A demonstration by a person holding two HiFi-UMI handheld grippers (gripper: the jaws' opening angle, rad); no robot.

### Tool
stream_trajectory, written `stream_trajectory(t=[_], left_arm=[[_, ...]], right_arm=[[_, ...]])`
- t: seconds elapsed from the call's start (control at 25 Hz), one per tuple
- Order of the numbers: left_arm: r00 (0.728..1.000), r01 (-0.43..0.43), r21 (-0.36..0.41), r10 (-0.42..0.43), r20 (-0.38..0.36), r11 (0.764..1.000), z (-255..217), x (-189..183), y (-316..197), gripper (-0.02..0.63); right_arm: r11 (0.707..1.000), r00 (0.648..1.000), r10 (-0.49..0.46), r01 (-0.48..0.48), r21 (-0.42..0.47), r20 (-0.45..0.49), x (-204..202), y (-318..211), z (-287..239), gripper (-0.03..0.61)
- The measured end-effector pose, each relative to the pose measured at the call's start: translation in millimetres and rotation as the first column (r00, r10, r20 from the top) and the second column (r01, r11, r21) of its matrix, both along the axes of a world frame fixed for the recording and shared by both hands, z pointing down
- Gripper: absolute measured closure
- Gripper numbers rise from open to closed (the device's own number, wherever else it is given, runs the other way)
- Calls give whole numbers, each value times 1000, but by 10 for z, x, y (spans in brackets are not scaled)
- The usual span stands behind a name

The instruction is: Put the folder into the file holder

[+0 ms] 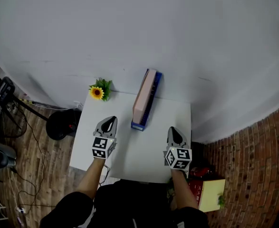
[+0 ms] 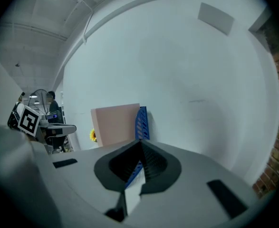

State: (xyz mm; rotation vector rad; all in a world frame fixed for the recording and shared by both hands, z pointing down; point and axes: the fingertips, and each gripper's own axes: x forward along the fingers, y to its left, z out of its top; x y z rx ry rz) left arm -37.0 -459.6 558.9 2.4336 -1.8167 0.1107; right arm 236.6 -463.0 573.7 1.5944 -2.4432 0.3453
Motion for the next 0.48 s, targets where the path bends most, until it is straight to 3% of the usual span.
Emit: stream_trajectory(t=[0.48], left_arm=[[1000,-19,-29,19,-16,999,77,-119,48,583]], right_arm=[[999,1000,-9,9,32,-8,-151,-2,-91,572]])
